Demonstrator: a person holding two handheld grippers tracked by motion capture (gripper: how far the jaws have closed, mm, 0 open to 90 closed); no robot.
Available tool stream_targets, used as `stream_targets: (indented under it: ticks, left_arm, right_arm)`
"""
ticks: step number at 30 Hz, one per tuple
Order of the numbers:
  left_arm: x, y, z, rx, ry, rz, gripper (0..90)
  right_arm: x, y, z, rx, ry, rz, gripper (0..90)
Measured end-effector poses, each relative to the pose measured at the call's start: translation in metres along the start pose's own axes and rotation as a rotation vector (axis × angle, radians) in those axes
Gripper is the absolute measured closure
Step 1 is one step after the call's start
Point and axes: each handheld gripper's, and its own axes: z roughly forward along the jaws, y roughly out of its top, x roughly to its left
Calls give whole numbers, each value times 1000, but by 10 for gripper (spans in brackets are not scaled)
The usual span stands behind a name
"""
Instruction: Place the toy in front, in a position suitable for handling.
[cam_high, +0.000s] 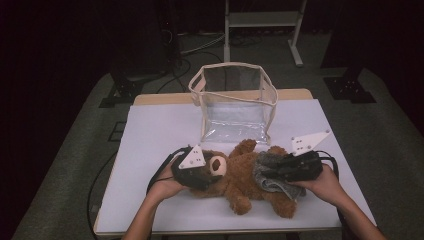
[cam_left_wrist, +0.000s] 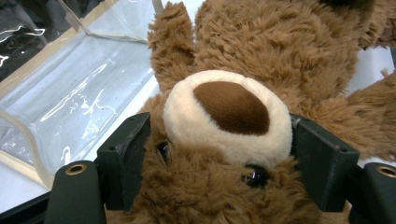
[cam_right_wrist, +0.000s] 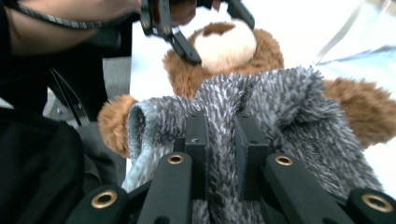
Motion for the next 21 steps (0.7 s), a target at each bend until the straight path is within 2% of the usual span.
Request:
stream_targets:
  ticks: [4,9,12,14,17,19,21]
  left_arm:
    - [-1,-1,-6,7,-5,44,224]
    - [5,-6,-17,26,-24,24,205]
    - [5,-9,-13,21,-35,18,251]
    - [3,-9,-6,20,-33,27,260]
    - [4,-6,-2,15,-26,22,272]
    - [4,-4,-1,11,-20,24,282]
    - [3,-4,-1,15,-18,29,283]
  right_arm:
    - [-6,-10,2,15,-4,14,776]
    - [-14,-25,-12,22,-57,67,775]
    - [-13,-24,-16,26,-61,75,775]
    - [-6,-17,-16,28,-76,43,774]
    - [7,6,-13,18,-63,-23,774]
    - [15,25,0,44,-31,-60,775]
    - [16,34,12,61,-13,-78,774]
